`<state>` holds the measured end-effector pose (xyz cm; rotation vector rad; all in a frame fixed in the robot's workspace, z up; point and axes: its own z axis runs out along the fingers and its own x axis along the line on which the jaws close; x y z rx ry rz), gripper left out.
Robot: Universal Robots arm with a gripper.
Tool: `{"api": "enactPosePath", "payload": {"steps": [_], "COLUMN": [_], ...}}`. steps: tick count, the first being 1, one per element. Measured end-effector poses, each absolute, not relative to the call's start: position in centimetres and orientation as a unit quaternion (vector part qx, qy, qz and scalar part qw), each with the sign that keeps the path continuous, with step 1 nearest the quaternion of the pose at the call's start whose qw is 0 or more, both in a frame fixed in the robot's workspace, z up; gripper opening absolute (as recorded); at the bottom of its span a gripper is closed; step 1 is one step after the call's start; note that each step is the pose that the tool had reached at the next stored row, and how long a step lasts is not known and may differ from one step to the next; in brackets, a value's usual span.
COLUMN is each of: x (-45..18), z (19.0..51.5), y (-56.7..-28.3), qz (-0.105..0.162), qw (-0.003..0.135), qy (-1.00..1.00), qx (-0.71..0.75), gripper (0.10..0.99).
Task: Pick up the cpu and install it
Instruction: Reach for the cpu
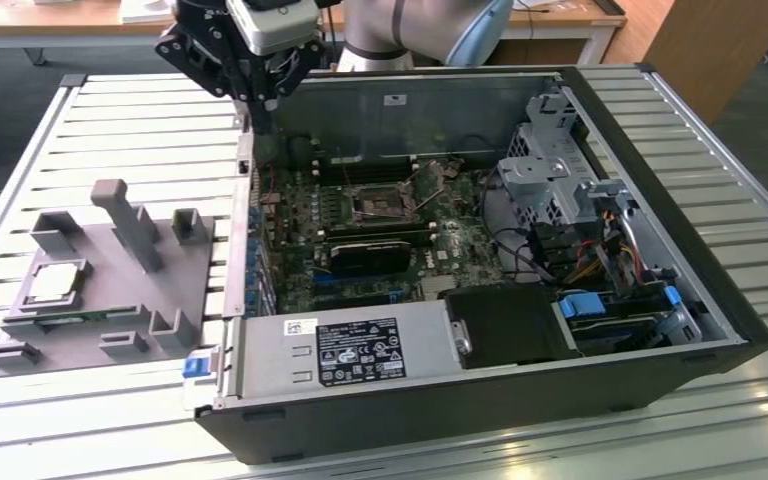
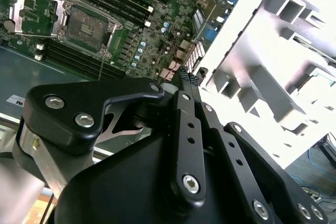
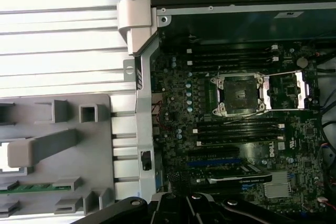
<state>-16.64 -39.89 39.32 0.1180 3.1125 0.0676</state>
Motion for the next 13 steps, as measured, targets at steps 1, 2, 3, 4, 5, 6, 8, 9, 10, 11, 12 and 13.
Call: {"api": "enactPosePath", "payload": {"steps": [1,2,3,4,5,6,8,9,10,11,12,13], "x": [-16.68,-16.73,-16.77,-16.8,-16.82,-16.85,-16.91,-16.93,-16.96,-16.99,-17.02,-17.06], "z": [39.32,39.31,39.31,39.31,39.31,39.31,39.31,39.3,39.3,39.3,39.3,39.3], "y": [-39.89,-39.89,-39.89,-39.89,-39.89,-39.89,-39.89,-39.89,-39.89,-39.89,-39.89,-39.89], "qz": [0.022,0.022,0.022,0.022,0.022,0.022,0.022,0.022,0.022,0.022,0.022,0.022], "qw": [0.013,0.013,0.013,0.013,0.013,0.013,0.013,0.013,0.013,0.013,0.013,0.013], "qy": [0.999,0.999,0.999,0.999,0.999,0.999,0.999,0.999,0.999,0.999,0.999,0.999], "qx": [0.038,0.038,0.038,0.038,0.038,0.038,0.038,0.038,0.038,0.038,0.038,0.038], "gripper": [0.106,0.106,0.106,0.106,0.106,0.106,0.106,0.106,0.106,0.106,0.106,0.106]}}
